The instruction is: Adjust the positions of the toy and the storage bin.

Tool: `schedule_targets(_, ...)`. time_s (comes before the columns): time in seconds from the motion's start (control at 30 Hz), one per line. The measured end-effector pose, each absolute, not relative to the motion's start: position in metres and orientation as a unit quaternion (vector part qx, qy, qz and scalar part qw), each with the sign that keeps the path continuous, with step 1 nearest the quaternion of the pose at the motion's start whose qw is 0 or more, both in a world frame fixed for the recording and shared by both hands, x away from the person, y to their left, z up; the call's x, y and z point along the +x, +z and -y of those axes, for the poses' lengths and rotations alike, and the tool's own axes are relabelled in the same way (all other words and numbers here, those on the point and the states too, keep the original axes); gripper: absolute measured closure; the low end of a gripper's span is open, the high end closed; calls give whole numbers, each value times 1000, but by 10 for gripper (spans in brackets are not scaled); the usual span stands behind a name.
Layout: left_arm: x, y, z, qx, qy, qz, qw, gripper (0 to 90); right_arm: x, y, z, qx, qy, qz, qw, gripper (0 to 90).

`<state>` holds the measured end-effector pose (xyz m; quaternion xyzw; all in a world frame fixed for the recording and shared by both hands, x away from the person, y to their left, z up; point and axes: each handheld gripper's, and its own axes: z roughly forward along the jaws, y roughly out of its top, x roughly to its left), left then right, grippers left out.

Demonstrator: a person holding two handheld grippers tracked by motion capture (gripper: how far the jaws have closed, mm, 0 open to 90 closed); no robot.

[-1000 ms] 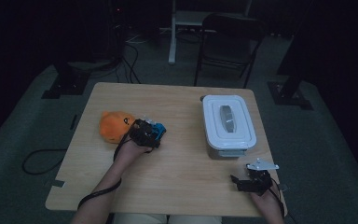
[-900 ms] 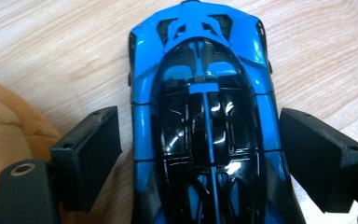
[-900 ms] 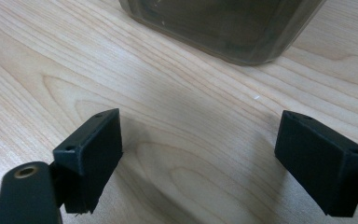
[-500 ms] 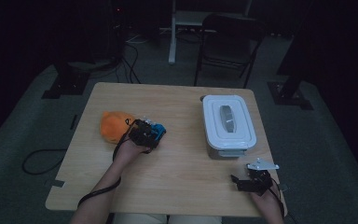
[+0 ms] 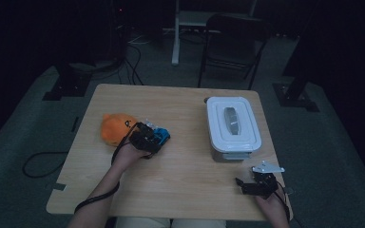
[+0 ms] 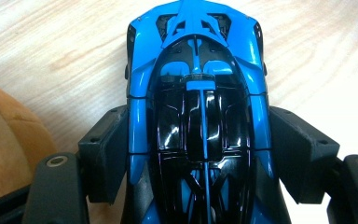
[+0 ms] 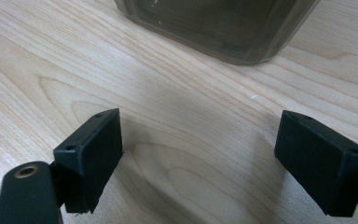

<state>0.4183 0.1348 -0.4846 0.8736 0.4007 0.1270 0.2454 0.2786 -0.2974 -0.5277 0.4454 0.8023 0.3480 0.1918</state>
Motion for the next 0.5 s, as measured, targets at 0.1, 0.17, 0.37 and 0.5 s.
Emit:
schedule_targets(0.1, 412, -478, -137, 876, 123, -393, 252, 283, 279, -528, 297, 445, 348, -802, 192, 147)
schedule_targets(0.17, 407, -475, -138, 877, 125, -389, 254, 283, 279, -528, 297, 445, 348, -802, 193, 147)
schedule_targets(0.37, 394, -468, -145, 879, 131, -379, 257, 282, 279, -528, 297, 446, 348, -802, 192, 147)
schedule_targets(0.5, 377, -463, -153, 884, 132, -366, 260, 282, 279, -528, 297, 447, 347, -801, 194, 147)
